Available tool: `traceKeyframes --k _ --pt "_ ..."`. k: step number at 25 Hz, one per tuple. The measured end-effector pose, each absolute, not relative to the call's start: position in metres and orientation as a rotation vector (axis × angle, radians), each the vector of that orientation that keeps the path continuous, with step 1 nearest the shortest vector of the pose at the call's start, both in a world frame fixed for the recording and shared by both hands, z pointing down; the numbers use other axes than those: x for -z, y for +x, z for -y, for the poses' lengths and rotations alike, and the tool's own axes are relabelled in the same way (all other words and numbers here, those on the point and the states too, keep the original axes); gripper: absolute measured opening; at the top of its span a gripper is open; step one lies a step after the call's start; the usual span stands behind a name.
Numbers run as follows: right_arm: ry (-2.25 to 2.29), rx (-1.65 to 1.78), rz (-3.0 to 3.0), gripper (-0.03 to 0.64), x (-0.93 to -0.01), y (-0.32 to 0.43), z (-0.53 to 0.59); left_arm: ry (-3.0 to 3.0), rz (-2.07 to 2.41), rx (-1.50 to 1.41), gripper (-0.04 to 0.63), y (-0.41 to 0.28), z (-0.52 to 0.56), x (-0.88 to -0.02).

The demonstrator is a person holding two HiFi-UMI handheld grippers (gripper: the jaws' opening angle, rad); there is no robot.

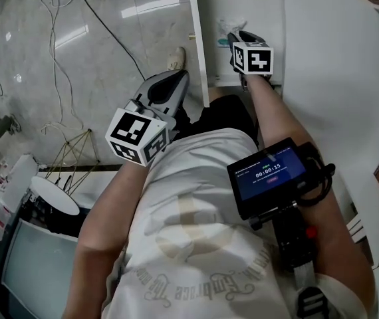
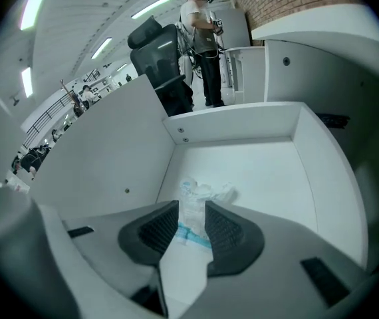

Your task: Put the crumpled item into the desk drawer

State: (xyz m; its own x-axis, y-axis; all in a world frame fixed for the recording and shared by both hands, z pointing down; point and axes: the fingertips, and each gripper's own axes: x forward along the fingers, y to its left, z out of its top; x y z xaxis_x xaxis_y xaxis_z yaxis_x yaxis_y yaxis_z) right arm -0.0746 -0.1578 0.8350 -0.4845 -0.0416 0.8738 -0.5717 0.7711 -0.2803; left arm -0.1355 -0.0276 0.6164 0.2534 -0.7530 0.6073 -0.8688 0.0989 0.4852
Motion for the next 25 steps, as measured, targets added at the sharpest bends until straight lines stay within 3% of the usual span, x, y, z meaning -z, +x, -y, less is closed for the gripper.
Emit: traceKeyframes --k 25 --pt "0.687 -0.731 2.012 0.046 -0.753 -0.029 0.149 1.895 1.369 -0.228 0.02 -0.135 0.038 -0.554"
